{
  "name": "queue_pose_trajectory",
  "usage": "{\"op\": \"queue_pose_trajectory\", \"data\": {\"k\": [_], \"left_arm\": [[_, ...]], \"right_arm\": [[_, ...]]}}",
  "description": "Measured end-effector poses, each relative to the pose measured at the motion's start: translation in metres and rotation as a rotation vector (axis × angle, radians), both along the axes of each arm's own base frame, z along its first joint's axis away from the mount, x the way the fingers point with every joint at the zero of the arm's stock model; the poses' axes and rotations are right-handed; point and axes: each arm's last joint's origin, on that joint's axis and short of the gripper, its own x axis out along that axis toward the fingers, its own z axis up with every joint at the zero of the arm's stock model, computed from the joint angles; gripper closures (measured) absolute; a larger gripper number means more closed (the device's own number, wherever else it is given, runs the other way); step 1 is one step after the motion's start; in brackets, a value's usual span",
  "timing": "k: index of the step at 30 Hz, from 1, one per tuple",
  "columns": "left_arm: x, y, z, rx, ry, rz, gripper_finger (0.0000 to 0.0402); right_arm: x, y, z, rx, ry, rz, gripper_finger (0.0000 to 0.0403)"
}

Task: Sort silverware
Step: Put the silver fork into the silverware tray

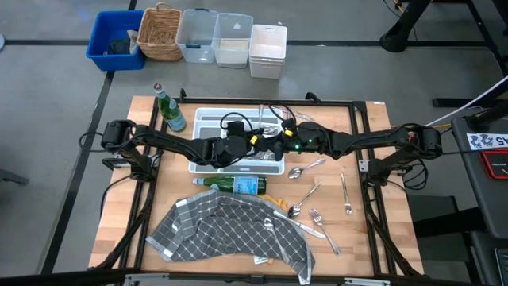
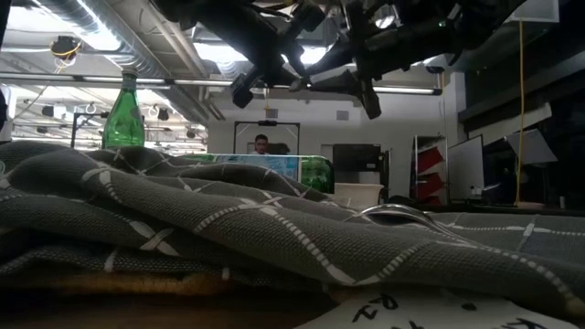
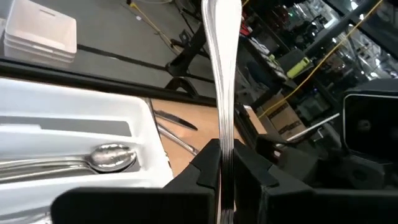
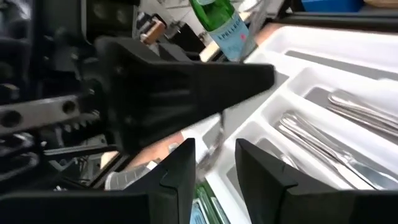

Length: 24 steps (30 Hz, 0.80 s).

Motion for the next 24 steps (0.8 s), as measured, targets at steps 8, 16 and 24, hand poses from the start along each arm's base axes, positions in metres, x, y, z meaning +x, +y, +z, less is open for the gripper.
{"op": "queue_pose_trajectory", "data": {"k": [8, 16, 24], "left_arm": [[0.0006, 0.0002, 0.0014, 0.007, -0.01, -0.003, 0.0382], [0.0013, -0.0004, 0.0016, -0.015, -0.027, -0.026, 0.0382], [0.0019, -0.0012, 0.0016, 0.001, -0.004, -0.061, 0.0382]], "right_arm": [[0.0027, -0.0004, -0.0022, -0.002, -0.008, 0.001, 0.0288], [0.0028, -0.0005, -0.0019, -0.036, -0.007, 0.014, 0.0299], [0.0027, 0.0006, -0.0028, -0.045, 0.003, 0.06, 0.0389]]}}
